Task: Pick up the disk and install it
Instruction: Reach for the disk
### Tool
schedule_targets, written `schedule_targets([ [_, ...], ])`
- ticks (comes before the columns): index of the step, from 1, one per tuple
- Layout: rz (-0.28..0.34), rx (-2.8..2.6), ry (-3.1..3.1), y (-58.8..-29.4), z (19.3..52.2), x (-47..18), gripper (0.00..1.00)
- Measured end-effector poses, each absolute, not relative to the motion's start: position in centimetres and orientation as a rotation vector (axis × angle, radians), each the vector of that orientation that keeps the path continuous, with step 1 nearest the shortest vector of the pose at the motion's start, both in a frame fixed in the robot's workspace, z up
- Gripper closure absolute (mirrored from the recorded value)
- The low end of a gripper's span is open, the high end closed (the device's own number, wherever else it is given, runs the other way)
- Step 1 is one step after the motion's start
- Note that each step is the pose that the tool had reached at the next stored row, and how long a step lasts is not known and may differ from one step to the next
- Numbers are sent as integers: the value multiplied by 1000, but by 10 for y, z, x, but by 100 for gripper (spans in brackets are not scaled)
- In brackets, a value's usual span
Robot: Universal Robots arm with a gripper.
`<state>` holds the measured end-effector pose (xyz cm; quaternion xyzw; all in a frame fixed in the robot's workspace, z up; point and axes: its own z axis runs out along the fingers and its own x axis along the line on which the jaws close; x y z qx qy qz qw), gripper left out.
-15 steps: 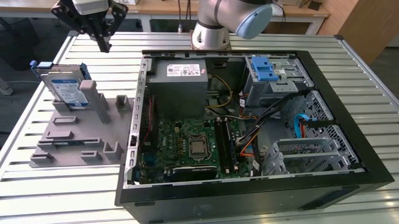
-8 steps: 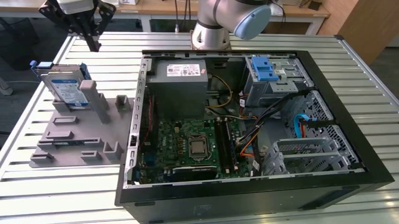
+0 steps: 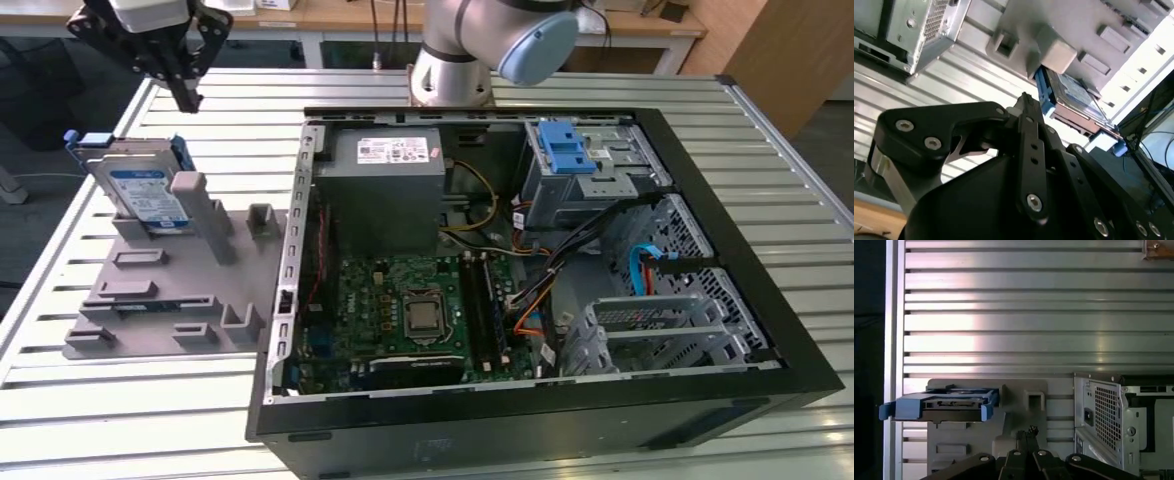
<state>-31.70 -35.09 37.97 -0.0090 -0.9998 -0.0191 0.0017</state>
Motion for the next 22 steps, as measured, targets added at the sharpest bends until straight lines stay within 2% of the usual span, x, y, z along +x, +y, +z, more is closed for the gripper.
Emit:
schedule_targets([
  [22,-60,-28,-3137,-346,372,-403,89],
])
